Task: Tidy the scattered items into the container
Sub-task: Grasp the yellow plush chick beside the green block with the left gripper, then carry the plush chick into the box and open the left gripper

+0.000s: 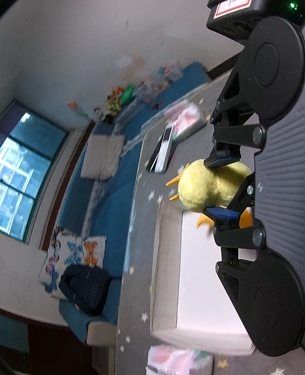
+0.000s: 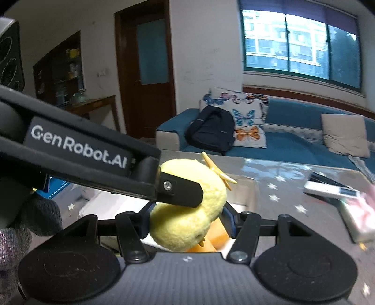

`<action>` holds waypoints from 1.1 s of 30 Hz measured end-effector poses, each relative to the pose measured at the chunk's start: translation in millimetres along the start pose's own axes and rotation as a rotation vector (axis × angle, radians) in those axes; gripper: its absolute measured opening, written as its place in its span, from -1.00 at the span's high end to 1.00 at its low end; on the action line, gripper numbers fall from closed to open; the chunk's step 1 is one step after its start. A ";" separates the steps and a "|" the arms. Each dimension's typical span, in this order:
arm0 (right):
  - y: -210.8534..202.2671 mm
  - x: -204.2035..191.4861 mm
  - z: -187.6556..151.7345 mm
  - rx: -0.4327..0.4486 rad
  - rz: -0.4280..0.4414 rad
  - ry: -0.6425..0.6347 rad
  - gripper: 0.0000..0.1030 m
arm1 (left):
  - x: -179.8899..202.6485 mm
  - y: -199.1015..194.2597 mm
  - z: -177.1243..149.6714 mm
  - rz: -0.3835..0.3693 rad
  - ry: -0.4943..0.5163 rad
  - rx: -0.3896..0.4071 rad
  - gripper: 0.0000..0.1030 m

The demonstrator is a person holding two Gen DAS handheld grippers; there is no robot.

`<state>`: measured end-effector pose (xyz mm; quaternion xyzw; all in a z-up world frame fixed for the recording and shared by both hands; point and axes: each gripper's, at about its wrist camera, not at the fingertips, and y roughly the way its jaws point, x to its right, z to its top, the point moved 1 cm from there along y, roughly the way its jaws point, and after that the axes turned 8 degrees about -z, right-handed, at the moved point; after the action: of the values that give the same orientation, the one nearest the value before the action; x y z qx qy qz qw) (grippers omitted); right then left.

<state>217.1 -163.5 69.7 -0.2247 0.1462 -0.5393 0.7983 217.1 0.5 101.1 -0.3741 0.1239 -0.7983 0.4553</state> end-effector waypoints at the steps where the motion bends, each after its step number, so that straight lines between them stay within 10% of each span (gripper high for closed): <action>1: 7.3 -4.0 3.0 -0.007 0.006 -0.006 -0.15 | -6.0 0.8 2.7 0.007 -0.012 -0.001 0.24; 33: 116.1 -43.8 -11.2 -0.252 0.034 -0.111 -0.17 | -113.4 55.3 -0.2 0.030 -0.250 -0.104 0.24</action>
<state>287.7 -88.4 -0.2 -0.3502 0.1721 -0.4899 0.7796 286.7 62.8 16.2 -0.4920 0.1128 -0.7311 0.4589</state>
